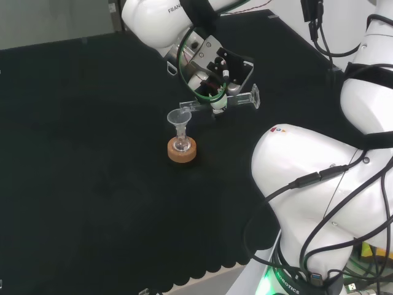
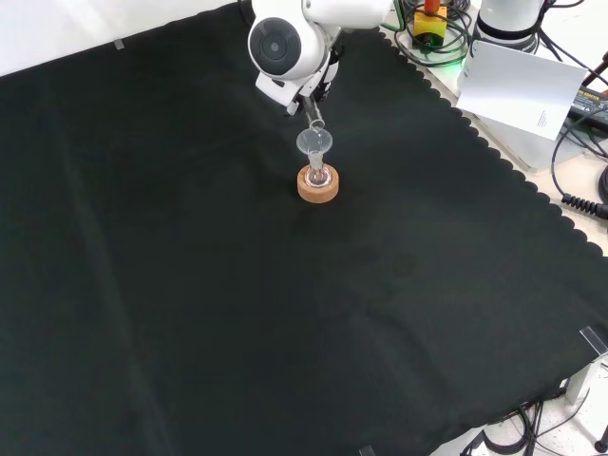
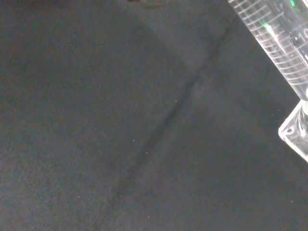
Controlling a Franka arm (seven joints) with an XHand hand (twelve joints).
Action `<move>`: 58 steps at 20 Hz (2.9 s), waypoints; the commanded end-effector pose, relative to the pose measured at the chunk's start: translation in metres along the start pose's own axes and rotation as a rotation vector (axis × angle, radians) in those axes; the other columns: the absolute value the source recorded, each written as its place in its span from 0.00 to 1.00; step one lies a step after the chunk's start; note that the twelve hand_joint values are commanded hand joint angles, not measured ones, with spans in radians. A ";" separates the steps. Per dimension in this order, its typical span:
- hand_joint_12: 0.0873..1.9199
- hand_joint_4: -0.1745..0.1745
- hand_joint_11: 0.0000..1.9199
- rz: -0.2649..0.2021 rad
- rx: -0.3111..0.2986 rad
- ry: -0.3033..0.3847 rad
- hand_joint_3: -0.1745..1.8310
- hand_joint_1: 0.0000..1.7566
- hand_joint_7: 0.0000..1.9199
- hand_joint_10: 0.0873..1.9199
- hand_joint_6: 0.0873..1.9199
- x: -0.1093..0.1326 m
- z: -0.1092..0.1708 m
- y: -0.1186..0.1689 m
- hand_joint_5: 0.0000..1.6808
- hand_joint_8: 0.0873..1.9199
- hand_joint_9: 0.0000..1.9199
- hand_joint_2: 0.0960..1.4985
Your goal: Pour the water from the graduated cylinder into the round-bottom flask.
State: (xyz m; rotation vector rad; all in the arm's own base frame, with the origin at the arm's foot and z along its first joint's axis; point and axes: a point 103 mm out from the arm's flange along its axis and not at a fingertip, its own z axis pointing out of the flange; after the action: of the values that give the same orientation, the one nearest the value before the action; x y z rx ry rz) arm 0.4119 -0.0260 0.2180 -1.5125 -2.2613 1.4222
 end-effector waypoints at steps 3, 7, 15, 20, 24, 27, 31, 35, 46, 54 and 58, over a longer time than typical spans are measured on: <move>0.33 0.24 0.72 0.019 0.014 -0.020 0.09 0.64 0.66 0.00 0.51 0.000 -0.001 -0.001 0.58 0.14 0.79 0.73; 0.33 0.23 0.72 0.033 0.020 -0.033 0.09 0.64 0.66 0.00 0.51 0.001 0.000 -0.001 0.58 0.14 0.79 0.73; 0.33 0.23 0.72 0.040 0.029 -0.033 0.09 0.64 0.66 0.00 0.51 -0.002 -0.003 -0.005 0.58 0.14 0.79 0.73; 0.33 0.23 0.72 0.043 0.030 -0.035 0.09 0.64 0.66 0.00 0.51 -0.003 -0.002 -0.004 0.58 0.14 0.79 0.73; 0.33 0.23 0.72 0.040 0.020 -0.028 0.09 0.64 0.66 0.00 0.51 -0.002 0.002 -0.001 0.58 0.14 0.79 0.73; 0.33 0.23 0.72 0.031 -0.003 0.009 0.09 0.64 0.66 0.00 0.51 -0.002 0.004 0.000 0.58 0.14 0.79 0.73; 0.33 0.23 0.72 0.009 -0.036 0.069 0.09 0.64 0.66 0.00 0.51 -0.004 0.006 0.001 0.58 0.14 0.79 0.73; 0.33 0.23 0.72 -0.001 -0.072 0.118 0.09 0.64 0.66 0.00 0.51 -0.006 0.006 0.001 0.58 0.13 0.79 0.73; 0.33 0.23 0.73 -0.039 -0.170 0.196 0.09 0.64 0.66 0.00 0.51 -0.003 0.009 0.002 0.58 0.13 0.79 0.73; 0.33 0.24 0.72 -0.067 -0.292 0.322 0.09 0.64 0.66 0.00 0.52 -0.005 0.012 0.006 0.57 0.13 0.79 0.74; 0.33 0.24 0.73 -0.073 -0.329 0.372 0.09 0.64 0.66 0.00 0.52 -0.009 0.016 0.009 0.57 0.13 0.79 0.74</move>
State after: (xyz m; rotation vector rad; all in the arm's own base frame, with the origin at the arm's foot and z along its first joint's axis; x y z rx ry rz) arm 0.4124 -0.0449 0.2096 -1.6081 -2.3280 0.8516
